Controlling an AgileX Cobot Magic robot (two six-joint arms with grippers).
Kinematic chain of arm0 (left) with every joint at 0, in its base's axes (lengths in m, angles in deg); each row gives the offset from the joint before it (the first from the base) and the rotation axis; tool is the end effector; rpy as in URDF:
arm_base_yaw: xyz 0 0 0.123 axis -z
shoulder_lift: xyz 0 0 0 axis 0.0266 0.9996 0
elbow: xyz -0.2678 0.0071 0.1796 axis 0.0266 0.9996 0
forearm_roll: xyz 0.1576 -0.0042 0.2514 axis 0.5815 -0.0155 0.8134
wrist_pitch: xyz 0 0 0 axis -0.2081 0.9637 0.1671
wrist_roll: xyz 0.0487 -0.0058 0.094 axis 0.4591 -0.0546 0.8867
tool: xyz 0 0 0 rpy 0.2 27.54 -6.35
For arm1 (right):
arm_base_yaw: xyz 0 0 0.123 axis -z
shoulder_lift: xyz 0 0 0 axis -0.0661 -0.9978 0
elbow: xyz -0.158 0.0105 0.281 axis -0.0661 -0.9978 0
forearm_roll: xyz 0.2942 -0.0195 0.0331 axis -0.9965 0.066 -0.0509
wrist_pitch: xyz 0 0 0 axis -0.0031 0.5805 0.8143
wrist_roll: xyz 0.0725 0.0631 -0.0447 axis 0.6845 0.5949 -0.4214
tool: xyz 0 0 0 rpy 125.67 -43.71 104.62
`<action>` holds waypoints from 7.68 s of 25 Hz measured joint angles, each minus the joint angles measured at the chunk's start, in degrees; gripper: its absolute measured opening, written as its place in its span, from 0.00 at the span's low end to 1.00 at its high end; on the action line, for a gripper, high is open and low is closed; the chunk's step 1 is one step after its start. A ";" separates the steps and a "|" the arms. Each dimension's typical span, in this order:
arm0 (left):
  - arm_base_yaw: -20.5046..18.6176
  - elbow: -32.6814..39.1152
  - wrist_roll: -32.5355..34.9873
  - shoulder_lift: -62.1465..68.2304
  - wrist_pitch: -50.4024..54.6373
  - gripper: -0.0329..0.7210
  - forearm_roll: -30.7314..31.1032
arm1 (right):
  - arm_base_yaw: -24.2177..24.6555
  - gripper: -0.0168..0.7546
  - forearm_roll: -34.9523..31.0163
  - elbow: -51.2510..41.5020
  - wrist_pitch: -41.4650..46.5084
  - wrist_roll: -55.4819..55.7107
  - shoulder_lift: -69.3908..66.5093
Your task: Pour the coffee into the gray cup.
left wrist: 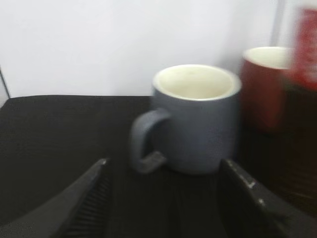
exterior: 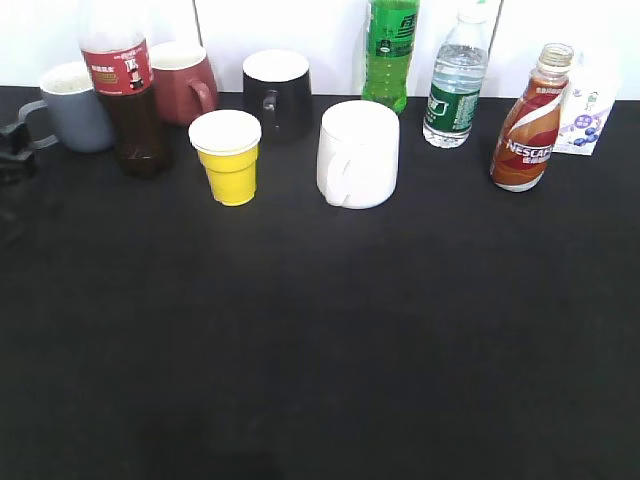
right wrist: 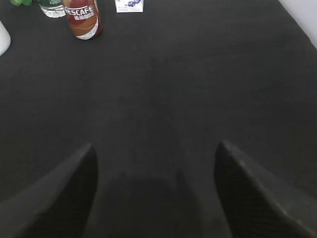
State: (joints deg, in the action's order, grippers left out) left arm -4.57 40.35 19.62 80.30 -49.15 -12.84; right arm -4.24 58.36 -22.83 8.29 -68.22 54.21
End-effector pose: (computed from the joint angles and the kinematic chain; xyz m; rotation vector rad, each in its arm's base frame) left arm 0.3722 0.0137 0.1376 0.0095 1.7215 0.0018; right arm 0.0095 -0.0059 0.2950 0.1274 2.0114 0.0108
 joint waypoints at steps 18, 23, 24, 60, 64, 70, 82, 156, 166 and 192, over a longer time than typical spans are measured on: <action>-0.82 -25.44 0.24 16.94 8.53 0.13 0.30 | 0.00 0.76 0.00 0.00 0.00 0.00 0.00; -1.92 -20.77 0.46 11.71 6.36 0.11 0.55 | 0.00 0.76 0.00 0.00 0.00 0.00 0.00; -2.88 -19.02 0.46 9.85 5.39 0.11 0.49 | 0.00 0.76 0.00 0.00 0.00 0.00 0.00; 18.56 12.16 -5.79 -12.28 -8.81 0.10 21.05 | 0.00 0.76 -0.06 0.00 -0.19 0.00 -0.56; 18.69 12.16 -5.79 -11.30 -8.77 0.10 21.25 | 0.00 0.76 -0.50 0.45 -1.12 0.00 -10.81; 18.69 12.16 -5.79 -11.30 -8.77 0.10 21.25 | 0.00 0.76 -4.45 1.22 -30.54 -0.04 -30.45; 18.69 12.16 -5.79 -11.30 -8.77 0.10 21.19 | 0.07 0.76 -1.04 -7.33 -105.68 -0.31 -82.76; 25.17 12.11 -5.49 -11.30 -8.82 0.10 33.32 | -34.16 0.71 8.08 11.39 -106.86 -69.79 -94.70; 25.17 12.11 -5.49 -11.30 -8.82 0.10 33.70 | -34.16 0.71 8.08 11.39 -109.27 -79.05 -94.70; 25.17 12.11 -5.34 -11.30 -8.78 0.10 33.72 | -34.16 0.71 8.08 11.56 -111.29 -86.45 -94.70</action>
State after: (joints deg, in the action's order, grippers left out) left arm 20.60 52.47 14.28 69.01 -57.92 20.88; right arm -38.39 66.44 -11.27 -103.00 -154.66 -40.49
